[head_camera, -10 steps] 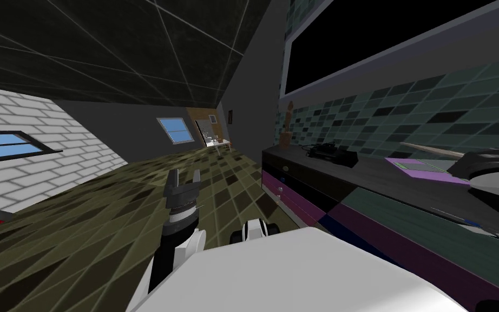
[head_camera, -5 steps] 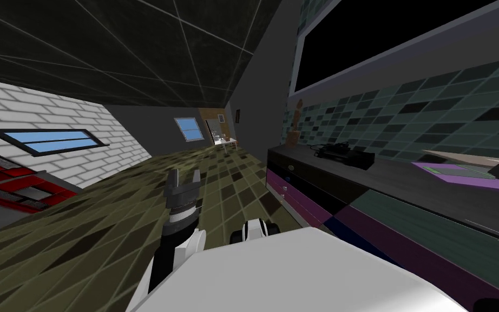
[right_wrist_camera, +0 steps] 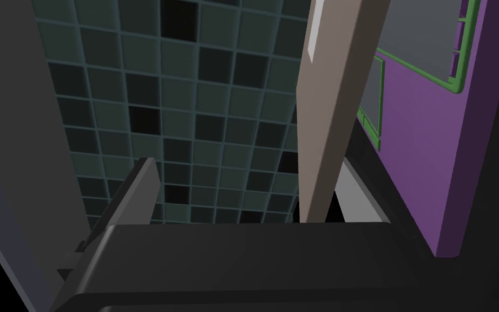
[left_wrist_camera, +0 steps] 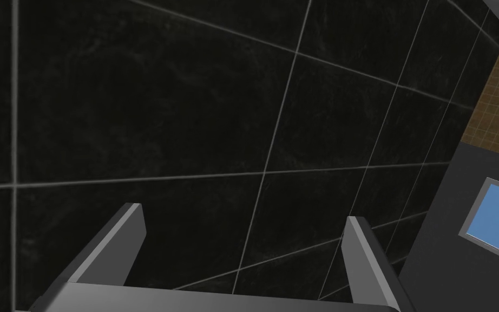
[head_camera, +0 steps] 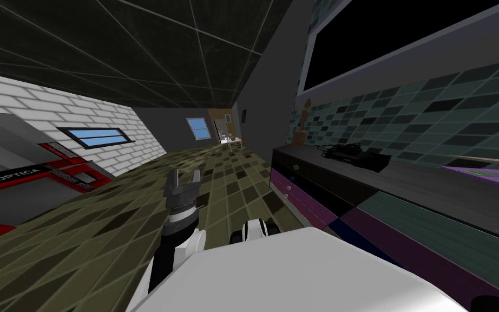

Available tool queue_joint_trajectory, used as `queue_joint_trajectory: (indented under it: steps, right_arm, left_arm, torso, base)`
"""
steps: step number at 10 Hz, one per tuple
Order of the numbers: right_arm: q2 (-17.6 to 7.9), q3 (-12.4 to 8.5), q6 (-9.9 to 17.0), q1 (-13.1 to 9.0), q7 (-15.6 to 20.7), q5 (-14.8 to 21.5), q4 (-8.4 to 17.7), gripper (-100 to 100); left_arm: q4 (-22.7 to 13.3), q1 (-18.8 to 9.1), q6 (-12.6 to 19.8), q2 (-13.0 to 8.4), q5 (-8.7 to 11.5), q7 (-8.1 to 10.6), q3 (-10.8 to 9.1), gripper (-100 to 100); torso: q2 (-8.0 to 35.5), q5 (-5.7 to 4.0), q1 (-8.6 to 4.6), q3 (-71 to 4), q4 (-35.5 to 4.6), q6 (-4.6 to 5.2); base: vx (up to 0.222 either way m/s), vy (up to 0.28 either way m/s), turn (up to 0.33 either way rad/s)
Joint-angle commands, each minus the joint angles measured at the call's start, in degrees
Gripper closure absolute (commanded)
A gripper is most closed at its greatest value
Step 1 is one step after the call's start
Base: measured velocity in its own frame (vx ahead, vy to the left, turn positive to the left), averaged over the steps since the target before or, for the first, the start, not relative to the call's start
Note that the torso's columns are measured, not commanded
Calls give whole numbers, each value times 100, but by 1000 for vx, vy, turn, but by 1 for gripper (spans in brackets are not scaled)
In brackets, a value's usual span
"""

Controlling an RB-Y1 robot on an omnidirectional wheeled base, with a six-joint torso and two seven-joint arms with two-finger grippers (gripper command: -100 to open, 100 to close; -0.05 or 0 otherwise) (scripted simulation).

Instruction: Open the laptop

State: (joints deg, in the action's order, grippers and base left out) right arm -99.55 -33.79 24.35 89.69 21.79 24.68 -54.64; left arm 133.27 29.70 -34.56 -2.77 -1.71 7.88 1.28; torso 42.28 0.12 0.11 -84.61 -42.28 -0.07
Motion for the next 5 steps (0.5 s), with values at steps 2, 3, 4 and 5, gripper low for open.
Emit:
queue_joint_trajectory:
  steps: [2,3,4,5]
  right_arm:
    - [60,-153,-130,62,170,-160,96,-100]
    - [58,-157,-148,64,193,-173,104,0]
    - [58,-155,-151,64,190,-172,98,0]
    - [59,-152,-154,65,191,-173,96,0]
  left_arm:
    - [0,0,0,0,0,0,0,0]
    - [0,1,0,0,0,0,-1,0]
    - [0,2,0,0,0,0,-1,0]
    - [0,2,0,0,0,0,-1,0]
  torso:
    - [3,0,-1,2,-2,6]
    - [-5,-3,-4,0,0,12]
    - [-8,-2,-4,-4,2,10]
    - [-6,-1,-2,-3,1,6]
  base:
    - [-50,10,80]
    - [-5,2,-4]
    - [0,0,0]
    - [0,0,0]
